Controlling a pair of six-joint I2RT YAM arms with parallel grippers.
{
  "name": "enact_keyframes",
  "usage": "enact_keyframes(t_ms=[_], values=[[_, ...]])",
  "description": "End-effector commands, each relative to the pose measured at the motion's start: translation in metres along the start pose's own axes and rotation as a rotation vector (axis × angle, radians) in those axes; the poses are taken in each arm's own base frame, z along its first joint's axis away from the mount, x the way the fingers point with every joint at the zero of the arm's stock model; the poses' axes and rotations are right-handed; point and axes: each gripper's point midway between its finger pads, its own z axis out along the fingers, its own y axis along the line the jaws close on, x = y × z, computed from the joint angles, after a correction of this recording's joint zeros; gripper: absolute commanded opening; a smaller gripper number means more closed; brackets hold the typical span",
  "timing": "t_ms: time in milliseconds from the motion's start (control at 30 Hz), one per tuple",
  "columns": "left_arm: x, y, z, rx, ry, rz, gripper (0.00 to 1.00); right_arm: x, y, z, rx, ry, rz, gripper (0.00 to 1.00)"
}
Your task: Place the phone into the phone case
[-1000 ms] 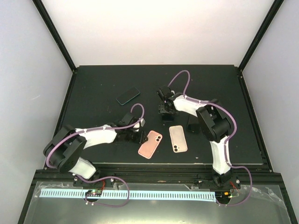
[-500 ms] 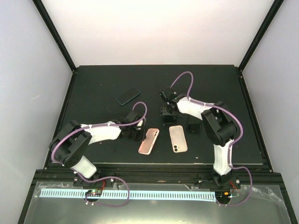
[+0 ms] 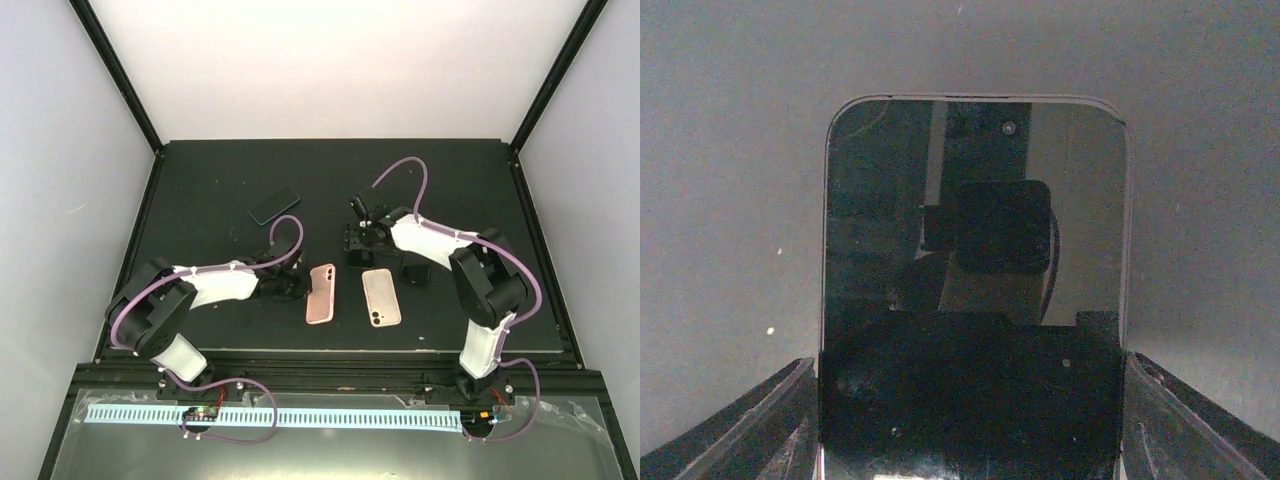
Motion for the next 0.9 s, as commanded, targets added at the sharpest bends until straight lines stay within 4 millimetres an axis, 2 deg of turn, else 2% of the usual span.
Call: enact_keyframes(t_ms=[0, 267, 400, 500, 667, 867], values=[[-0.002, -0.016, 0.001, 0.126, -0.004, -0.133, 0.16, -0.003, 0.018, -0.021, -0.124, -0.035, 0.041, 0.63], [0.0, -0.028, -0.025, 0.292, -0.038, -0.169, 0.54, 0.012, 0.024, -0.043, -0.213, -0.034, 0.098, 0.62], [-0.01, -0.015, -0.041, 0.302, -0.094, -0.148, 0.7, 0.024, 0.037, -0.053, -0.273, -0.027, 0.124, 0.61], [-0.019, 0.006, -0.049, 0.291, -0.115, -0.174, 0.81, 0.034, 0.05, -0.057, -0.314, -0.017, 0.144, 0.61], [-0.034, 0.027, -0.074, 0.347, -0.17, -0.197, 0.97, 0.056, 0.074, -0.063, -0.376, -0.003, 0.18, 0.61], [-0.041, 0.038, -0.092, 0.356, -0.191, -0.187, 0.99, 0.096, 0.11, -0.06, -0.428, 0.039, 0.205, 0.6]])
